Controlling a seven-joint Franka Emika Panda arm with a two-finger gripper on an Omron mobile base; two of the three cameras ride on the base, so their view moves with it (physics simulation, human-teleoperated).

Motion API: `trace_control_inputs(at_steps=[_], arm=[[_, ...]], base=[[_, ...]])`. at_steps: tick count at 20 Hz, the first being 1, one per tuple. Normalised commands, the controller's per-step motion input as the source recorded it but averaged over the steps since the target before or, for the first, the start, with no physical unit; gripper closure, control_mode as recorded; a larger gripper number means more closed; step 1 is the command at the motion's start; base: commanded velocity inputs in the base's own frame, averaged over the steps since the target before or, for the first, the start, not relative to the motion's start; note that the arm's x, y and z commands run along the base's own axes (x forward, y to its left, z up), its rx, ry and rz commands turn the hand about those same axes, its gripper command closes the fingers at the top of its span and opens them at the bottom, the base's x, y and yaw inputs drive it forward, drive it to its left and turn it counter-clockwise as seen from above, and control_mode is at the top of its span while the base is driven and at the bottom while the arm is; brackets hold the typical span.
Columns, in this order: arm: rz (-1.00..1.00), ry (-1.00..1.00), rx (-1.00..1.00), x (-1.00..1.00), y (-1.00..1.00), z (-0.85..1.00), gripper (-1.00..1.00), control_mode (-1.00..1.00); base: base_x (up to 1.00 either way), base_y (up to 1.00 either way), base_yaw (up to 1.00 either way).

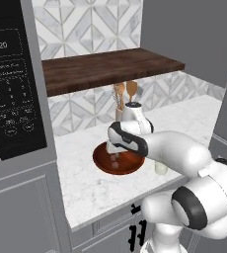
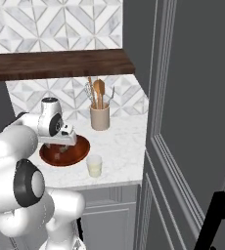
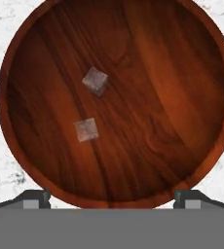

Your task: Grab a lemon wedge from the fridge and one ice cube from the ice bowl, and put them in the glass of lemonade.

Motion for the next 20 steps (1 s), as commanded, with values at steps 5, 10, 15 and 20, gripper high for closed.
trace_control_inputs(at_steps=[5, 10, 15, 20], arm=[[0.09, -0.01, 0.01, 0.41, 0.0, -0.33, -1.0, -1.0], [0.03, 0.0, 0.0, -0.02, 0.0, -0.3, -1.0, -1.0], [0.0, 0.0, 0.0, 0.0, 0.06, -0.13, -1.0, -1.0], [0.0, 0.0, 0.0, 0.0, 0.07, -0.06, -1.0, -1.0]], base=[[0.0, 0.0, 0.0], [0.0, 0.0, 0.0], [0.0, 0.0, 0.0], [0.0, 0.0, 0.0]])
